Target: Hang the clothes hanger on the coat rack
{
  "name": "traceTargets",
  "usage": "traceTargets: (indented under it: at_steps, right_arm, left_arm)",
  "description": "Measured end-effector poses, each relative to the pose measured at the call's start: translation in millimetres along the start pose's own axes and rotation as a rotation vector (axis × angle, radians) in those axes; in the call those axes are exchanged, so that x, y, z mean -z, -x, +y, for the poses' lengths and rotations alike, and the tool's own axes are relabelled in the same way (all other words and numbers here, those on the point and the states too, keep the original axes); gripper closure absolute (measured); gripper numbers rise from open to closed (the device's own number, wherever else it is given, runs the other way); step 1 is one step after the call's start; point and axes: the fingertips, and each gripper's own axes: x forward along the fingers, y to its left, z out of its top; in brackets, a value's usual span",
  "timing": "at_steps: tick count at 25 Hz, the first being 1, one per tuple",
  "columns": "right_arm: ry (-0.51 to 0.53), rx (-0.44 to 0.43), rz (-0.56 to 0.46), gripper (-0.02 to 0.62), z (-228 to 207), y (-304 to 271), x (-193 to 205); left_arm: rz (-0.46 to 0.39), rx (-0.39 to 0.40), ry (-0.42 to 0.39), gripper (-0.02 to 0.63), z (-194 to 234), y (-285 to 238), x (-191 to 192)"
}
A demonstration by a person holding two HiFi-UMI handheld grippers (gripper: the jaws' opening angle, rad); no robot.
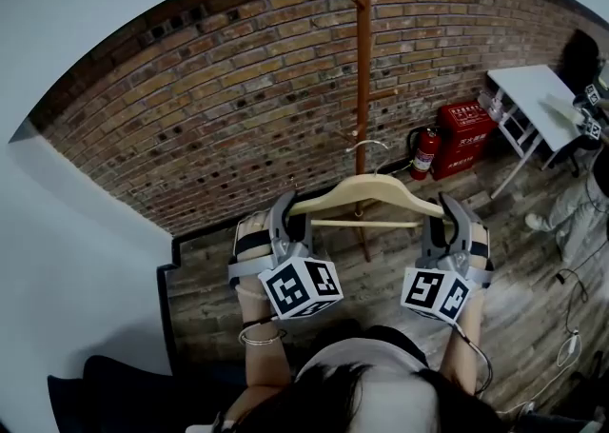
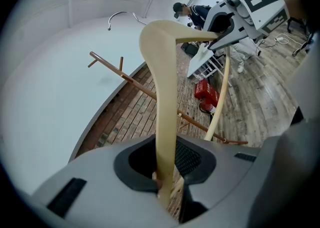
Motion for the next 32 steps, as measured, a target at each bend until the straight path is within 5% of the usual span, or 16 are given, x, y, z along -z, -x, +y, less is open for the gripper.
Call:
traceTargets:
  at_steps: [32]
  right_arm:
    - [0.001, -0.007, -0.002, 0.497, -17.7, -103.6, 12.3]
  left_arm:
    - [0.005, 0.012, -0.007, 0.525, 21.0, -102.4, -15.8]
